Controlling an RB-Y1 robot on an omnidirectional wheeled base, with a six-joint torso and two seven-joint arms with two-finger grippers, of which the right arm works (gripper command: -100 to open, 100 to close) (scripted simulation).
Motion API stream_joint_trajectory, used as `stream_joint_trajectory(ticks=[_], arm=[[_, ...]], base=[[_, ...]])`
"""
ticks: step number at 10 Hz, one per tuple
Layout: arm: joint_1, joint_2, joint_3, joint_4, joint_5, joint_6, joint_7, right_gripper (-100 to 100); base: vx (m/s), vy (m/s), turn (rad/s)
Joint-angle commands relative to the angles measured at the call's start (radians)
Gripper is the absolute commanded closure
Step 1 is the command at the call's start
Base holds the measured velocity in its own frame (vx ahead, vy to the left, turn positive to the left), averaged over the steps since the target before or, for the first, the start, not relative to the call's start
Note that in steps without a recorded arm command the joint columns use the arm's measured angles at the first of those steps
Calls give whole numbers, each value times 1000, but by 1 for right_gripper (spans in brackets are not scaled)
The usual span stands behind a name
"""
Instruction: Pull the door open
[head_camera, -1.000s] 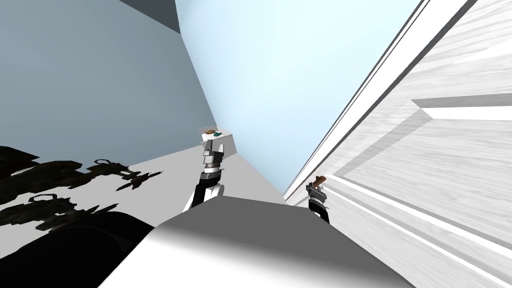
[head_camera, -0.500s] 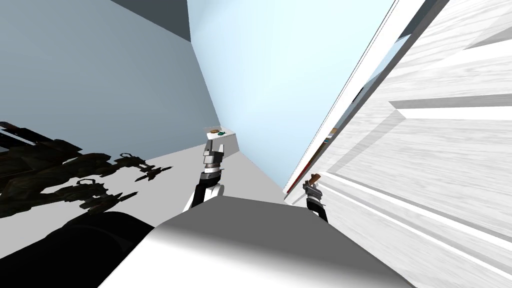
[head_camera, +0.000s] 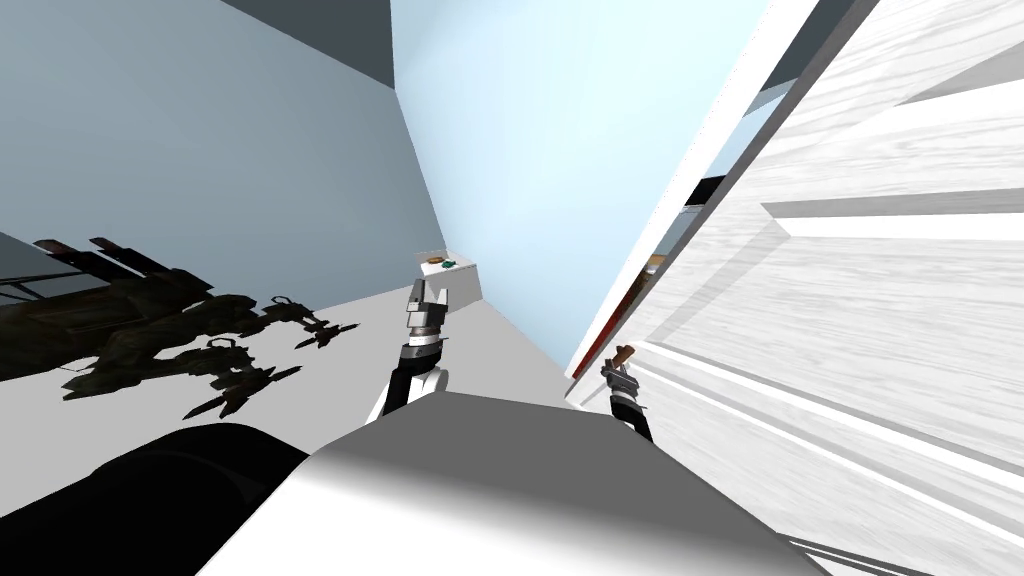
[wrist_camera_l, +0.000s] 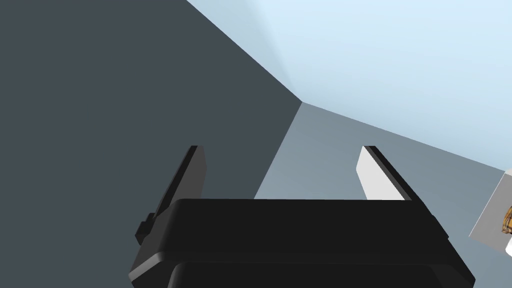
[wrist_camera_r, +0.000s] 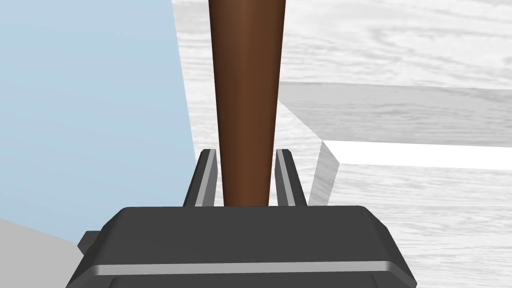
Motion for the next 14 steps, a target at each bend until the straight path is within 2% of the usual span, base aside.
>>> stream_joint_trajectory(ticks=[1,4,5,6,8,11,12,13,14], arm=[[16,-6,17,-22,9,6,-8,100],[25,-17,53,-38,30,4,-31,100],[23,-14,46,-36,26,3,-26,100],[31,-20,70,-45,39,0,-41,100],[39,-31,92,-55,51,-5,-56,100],[57,-55,143,-78,77,-17,-91,100],[62,-60,154,-84,84,-19,-99,100],[58,-59,145,-80,79,-15,-92,100],[71,-69,167,-83,90,-26,-110,100]], base=[[-208,-8,61],[-226,7,47],[-108,-8,32],[-132,0,60],[-234,-40,66],[-284,-6,66],[-244,37,25],[-114,16,-1],[-144,-25,56]])
